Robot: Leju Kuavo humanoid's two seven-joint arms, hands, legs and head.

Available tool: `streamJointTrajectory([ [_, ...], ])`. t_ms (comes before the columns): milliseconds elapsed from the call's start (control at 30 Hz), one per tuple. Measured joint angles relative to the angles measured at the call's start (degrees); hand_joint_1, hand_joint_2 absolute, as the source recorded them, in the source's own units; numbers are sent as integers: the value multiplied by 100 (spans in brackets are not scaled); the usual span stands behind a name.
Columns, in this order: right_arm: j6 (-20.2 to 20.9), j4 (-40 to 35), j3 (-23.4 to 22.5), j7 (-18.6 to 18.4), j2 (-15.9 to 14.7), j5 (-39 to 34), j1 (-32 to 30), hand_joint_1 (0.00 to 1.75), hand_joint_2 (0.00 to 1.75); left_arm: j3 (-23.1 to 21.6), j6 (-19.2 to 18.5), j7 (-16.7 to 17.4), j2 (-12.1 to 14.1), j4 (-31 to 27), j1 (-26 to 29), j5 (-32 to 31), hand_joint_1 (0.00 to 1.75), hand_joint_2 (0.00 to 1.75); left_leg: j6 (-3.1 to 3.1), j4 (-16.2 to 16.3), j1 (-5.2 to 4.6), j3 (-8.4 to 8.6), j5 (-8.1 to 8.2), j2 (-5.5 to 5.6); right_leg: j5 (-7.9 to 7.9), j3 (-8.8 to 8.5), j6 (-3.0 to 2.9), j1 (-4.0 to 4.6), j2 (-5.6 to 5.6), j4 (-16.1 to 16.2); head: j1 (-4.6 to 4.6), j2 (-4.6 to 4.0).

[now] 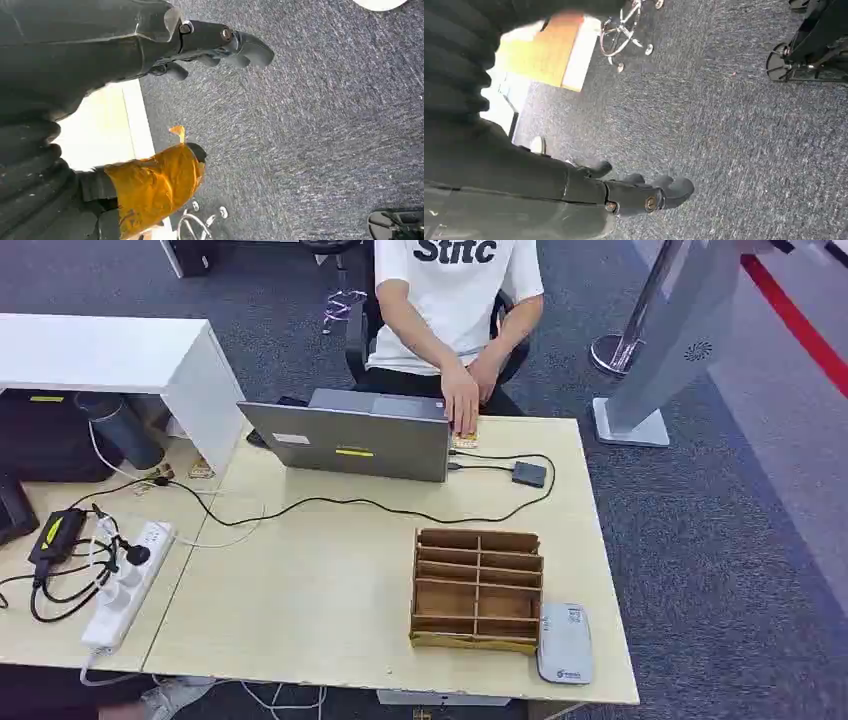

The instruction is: Pass the card to the sensor for recognition and then transmit it.

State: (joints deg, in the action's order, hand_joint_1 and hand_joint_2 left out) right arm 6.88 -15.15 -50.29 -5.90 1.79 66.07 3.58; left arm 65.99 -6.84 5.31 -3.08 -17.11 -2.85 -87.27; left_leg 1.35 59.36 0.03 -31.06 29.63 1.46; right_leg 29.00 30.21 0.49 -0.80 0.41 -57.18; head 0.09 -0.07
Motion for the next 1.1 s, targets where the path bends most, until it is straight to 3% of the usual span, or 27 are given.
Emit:
streamJointTrajectory([
  [100,77,0,-2,66,0,-79,7,175,175,0,-4,-26,0,0,0,11,175,175,0,0,0,0,0,0,0,-1,0,0,0,-1,0,0],
  [167,1176,39,-329,783,-187,-1214,70,175,175,30,-80,-272,28,0,4,133,175,175,0,1,-6,0,0,-5,-2,1,1,-6,2,-1,4,0],
  [233,2335,-15,-1118,829,-461,-3210,158,175,175,72,-107,-378,67,0,8,148,175,175,7,0,-20,3,-5,-4,-4,0,6,-18,3,-1,2,0],
  [267,2472,-50,-1508,798,-562,-4247,200,175,175,81,-116,-398,87,0,8,148,175,175,13,1,-19,2,-8,-2,-4,0,7,-17,-1,-1,-9,0],
  [300,2420,-59,-2058,787,-646,-6079,254,175,175,103,-122,-418,105,0,9,148,175,175,14,1,-19,2,-8,2,-4,1,8,-17,-2,0,5,0],
  [333,2413,-61,-2365,806,-708,-7330,290,175,175,109,-125,-426,112,0,21,146,175,175,14,1,-19,3,-8,7,-3,3,8,-17,-7,2,2,0],
  [367,2404,-63,-2589,826,-724,-8364,313,175,175,109,-127,-431,120,0,32,140,175,175,14,1,-19,2,-8,9,-3,1,8,-17,-8,2,7,0],
  [433,2406,-70,-2956,881,-798,-9652,323,175,175,116,-140,-433,131,0,48,138,175,175,14,1,-18,-1,-8,5,-5,-7,9,-15,-6,2,4,0],
  [500,2426,-68,-3207,920,-811,-9607,317,175,175,140,-140,-448,129,2,45,129,175,175,14,1,-19,1,-7,-8,-6,-4,9,-15,7,1,0,0],
  [600,2430,-48,-3385,949,-809,-7748,322,175,175,146,-146,-474,127,2,39,124,175,175,14,0,-19,6,-7,-16,-6,2,9,-15,14,-1,-2,0],
  [633,2433,-48,-3438,964,-809,-7336,334,103,175,148,-146,-479,129,2,40,124,119,175,14,0,-19,7,-8,-13,-6,3,8,-15,11,-3,0,0],
  [667,2433,-48,-3469,968,-811,-7281,345,2,175,149,-146,-479,136,2,44,124,28,175,12,0,-18,7,-9,-8,-6,1,8,-13,7,-3,0,0],
  [700,2433,-48,-3503,981,-820,-7294,355,0,175,149,-146,-479,136,7,48,124,0,175,10,0,-14,6,-11,-7,-6,1,8,-13,6,-4,0,0],
  [1100,2350,-44,-3561,1134,-933,-7394,475,0,175,160,-157,-415,129,33,44,105,0,175,8,1,-15,5,-13,-12,-7,0,8,-14,10,-7,0,0],
])
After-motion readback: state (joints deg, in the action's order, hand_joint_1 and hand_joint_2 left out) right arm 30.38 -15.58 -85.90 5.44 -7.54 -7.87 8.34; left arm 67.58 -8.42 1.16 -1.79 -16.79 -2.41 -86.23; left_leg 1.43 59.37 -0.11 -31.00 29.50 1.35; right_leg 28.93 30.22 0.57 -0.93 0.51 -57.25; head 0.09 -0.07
